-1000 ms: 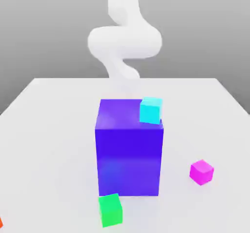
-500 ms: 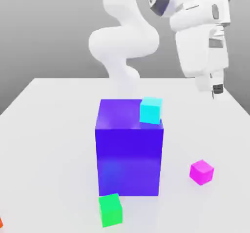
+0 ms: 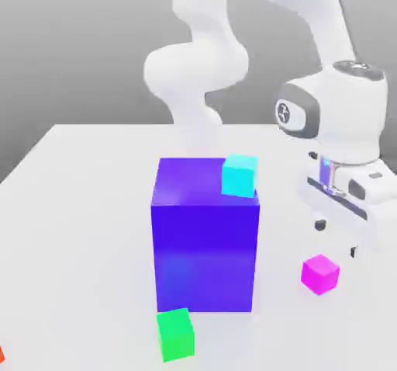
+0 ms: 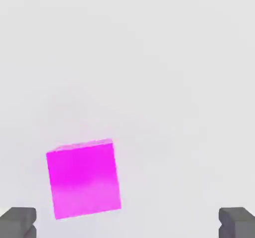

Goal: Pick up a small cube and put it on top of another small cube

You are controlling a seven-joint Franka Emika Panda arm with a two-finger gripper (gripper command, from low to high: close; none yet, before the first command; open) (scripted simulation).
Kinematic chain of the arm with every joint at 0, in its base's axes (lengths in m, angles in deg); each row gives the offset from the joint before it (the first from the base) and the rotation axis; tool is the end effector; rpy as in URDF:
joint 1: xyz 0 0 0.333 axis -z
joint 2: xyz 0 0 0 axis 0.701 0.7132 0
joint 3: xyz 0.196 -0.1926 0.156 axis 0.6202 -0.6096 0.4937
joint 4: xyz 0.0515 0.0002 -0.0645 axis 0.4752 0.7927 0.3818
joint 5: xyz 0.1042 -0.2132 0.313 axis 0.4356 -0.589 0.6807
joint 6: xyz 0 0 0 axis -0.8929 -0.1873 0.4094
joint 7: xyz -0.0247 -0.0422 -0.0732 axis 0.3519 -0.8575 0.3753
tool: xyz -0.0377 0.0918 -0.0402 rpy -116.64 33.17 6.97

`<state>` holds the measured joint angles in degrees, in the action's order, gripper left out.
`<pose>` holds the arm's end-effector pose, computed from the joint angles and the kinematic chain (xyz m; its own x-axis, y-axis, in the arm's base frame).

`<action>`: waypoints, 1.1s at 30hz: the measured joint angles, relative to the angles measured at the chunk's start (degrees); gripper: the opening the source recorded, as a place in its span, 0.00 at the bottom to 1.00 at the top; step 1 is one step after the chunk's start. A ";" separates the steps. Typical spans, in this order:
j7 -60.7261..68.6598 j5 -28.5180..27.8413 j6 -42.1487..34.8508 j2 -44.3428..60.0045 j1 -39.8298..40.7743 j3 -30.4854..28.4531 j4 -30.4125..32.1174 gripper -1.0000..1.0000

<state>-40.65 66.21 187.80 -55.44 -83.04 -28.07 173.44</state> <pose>0.3128 0.2301 0.1904 0.2569 0.9664 0.0084 0.9664 -0.2569 0.0055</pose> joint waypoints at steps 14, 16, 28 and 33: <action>1.25 0.23 8.84 11.16 0.94 1.11 -1.69 0.00; 0.91 -0.27 5.95 7.57 0.67 0.72 -1.02 0.00; 18.99 -9.03 -6.68 -5.85 4.54 -1.13 -6.53 0.00; 32.39 -13.25 -10.10 -9.18 7.58 -3.01 -10.65 0.00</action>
<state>-8.26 52.96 177.71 -64.61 -75.46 -31.08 162.80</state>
